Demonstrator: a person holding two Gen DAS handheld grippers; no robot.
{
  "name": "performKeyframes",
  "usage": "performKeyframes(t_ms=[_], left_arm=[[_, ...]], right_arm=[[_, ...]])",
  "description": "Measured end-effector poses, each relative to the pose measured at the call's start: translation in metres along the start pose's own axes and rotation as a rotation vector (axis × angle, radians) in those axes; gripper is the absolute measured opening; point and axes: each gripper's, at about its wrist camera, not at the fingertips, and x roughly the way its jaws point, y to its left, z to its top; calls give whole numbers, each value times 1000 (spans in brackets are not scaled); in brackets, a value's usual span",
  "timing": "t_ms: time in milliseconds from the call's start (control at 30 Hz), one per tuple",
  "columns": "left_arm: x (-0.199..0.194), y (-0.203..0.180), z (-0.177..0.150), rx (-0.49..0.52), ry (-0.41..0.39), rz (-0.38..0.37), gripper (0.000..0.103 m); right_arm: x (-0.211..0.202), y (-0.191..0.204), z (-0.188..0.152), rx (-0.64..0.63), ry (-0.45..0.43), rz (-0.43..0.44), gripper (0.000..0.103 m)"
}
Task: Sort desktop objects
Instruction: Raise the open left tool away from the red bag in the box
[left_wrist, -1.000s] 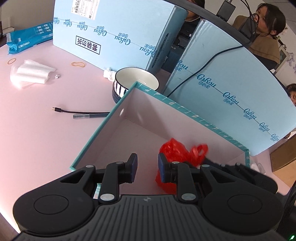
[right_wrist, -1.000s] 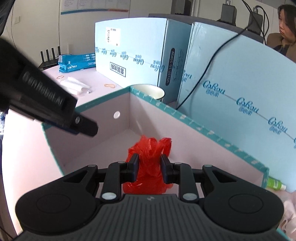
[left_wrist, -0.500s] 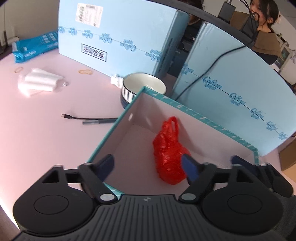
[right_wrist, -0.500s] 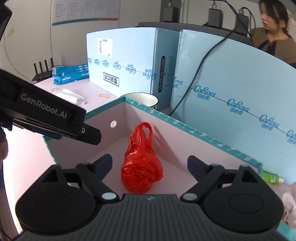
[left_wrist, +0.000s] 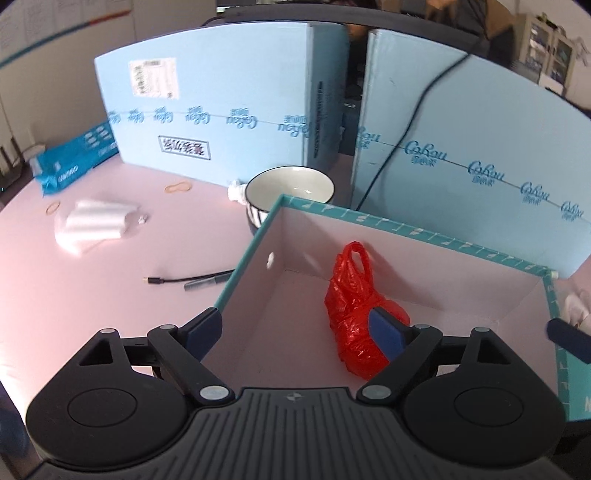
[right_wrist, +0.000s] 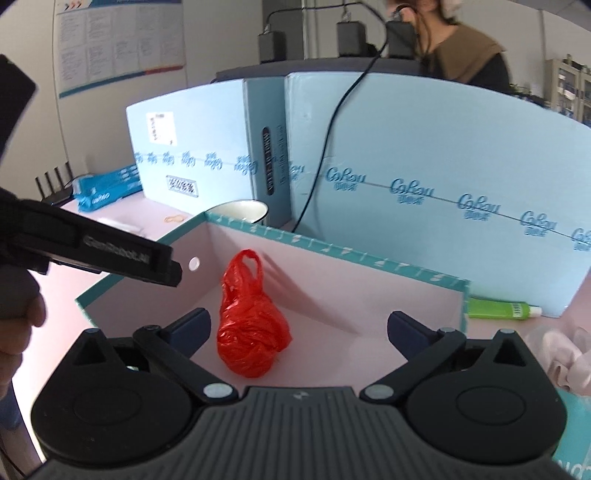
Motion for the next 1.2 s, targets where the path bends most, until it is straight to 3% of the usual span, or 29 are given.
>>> performKeyframes(t_ms=[400, 767, 1200], left_arm=[[24, -26, 8, 51, 37, 9, 85], [40, -39, 13, 67, 70, -2, 85], [46, -41, 12, 71, 91, -9, 85]], right_arm=[[-19, -11, -2, 28, -82, -47, 103], [-16, -14, -1, -32, -84, -97, 103], [-14, -15, -2, -23, -83, -87, 103]])
